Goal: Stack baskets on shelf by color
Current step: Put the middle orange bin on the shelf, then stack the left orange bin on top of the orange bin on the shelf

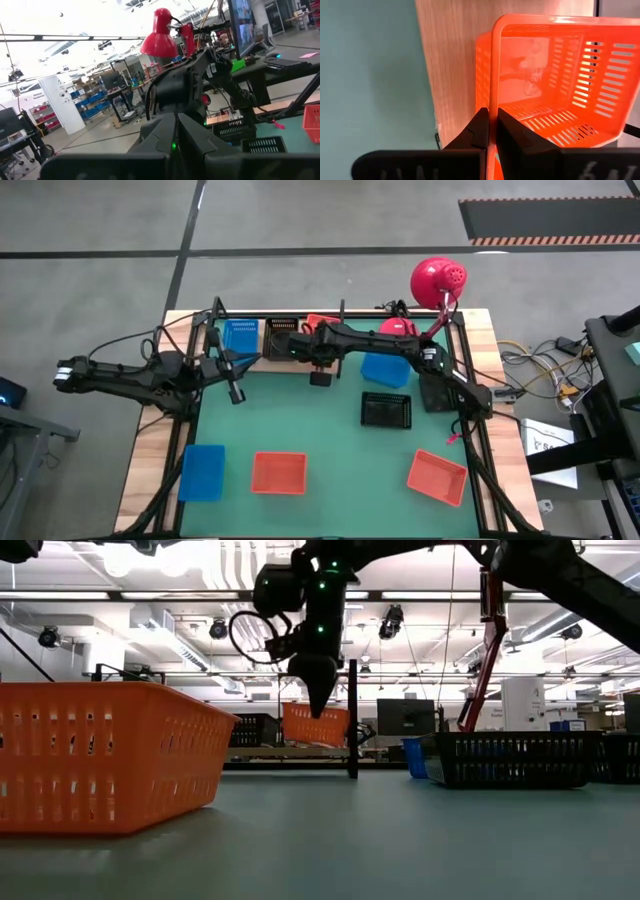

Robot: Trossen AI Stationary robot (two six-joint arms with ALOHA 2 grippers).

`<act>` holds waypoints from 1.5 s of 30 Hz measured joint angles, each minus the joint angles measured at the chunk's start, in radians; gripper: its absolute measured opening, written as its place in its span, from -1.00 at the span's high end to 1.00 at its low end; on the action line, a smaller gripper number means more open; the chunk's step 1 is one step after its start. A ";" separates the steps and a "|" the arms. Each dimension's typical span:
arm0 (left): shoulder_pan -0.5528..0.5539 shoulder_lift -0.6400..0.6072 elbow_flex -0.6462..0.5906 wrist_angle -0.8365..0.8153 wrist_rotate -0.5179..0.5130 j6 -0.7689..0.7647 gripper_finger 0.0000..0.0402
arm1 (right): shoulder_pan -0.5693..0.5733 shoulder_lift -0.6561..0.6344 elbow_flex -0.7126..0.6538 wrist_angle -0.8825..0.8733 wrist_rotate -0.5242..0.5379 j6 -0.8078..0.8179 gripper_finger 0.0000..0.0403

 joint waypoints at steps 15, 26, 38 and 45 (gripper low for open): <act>0.000 -0.001 0.000 0.000 0.000 0.015 0.98 | 0.000 0.019 0.000 0.015 0.008 -0.048 0.94; 0.000 0.004 0.000 0.008 0.000 0.016 0.98 | 0.000 0.017 0.000 0.014 0.007 -0.025 0.59; -0.005 0.048 -0.043 0.022 0.082 -0.280 0.98 | 0.102 -0.174 -0.007 -0.023 -0.033 0.029 0.31; -0.087 0.189 -0.081 0.234 0.213 -0.581 0.98 | 0.311 -0.378 -0.223 0.133 -0.100 -0.036 0.40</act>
